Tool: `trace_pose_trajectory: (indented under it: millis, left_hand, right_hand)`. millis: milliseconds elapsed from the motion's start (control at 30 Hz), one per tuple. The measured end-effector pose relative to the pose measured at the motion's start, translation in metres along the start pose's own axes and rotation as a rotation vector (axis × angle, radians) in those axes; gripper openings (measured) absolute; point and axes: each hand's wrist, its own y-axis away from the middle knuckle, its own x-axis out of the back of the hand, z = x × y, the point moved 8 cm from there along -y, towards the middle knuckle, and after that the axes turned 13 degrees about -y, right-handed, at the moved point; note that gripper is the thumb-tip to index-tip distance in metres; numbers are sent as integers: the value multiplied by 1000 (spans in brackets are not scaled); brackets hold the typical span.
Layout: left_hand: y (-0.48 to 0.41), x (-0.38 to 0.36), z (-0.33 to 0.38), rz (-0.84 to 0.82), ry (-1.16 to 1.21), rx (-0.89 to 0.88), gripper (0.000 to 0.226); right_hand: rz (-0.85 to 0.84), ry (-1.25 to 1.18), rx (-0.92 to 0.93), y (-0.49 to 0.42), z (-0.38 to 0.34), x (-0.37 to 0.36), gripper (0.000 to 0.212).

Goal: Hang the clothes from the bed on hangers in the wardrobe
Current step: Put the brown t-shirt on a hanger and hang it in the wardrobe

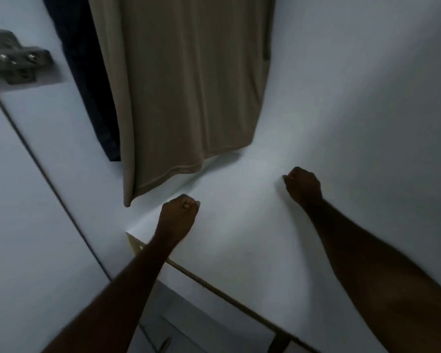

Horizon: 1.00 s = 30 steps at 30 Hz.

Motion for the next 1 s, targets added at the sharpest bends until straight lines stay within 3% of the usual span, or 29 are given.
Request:
trace_pose_trajectory:
  millis: [133, 167, 333, 433, 567, 733, 833, 1000]
  left_hand:
    - [7, -27, 26, -131, 123, -209, 14]
    - [10, -34, 32, -173, 103, -264, 20]
    - [57, -71, 70, -430, -258, -512, 89]
    - [101, -83, 91, -495, -372, -638, 105]
    - [160, -81, 117, -531, -367, -801, 109]
    - [243, -56, 136, -435, -233, -1033, 108]
    - [293, -41, 127, -418, -122, -1054, 98]
    - [404, -41, 79, -569, -255, -1214, 101]
  right_hand:
    - [3, 128, -126, 71, -1, 37, 46]
    - [-28, 172, -164, 89, -5, 41, 55]
    - [-217, 360, -357, 196, -18, 58, 89]
    - [-231, 395, -440, 259, -21, 75, 92]
    - [-171, 434, -526, 343, -22, 102, 91]
    - [2, 418, -606, 459, -21, 131, 91]
    - [28, 413, -710, 533, -20, 132, 89]
    - [118, 218, -926, 672, -37, 100, 87]
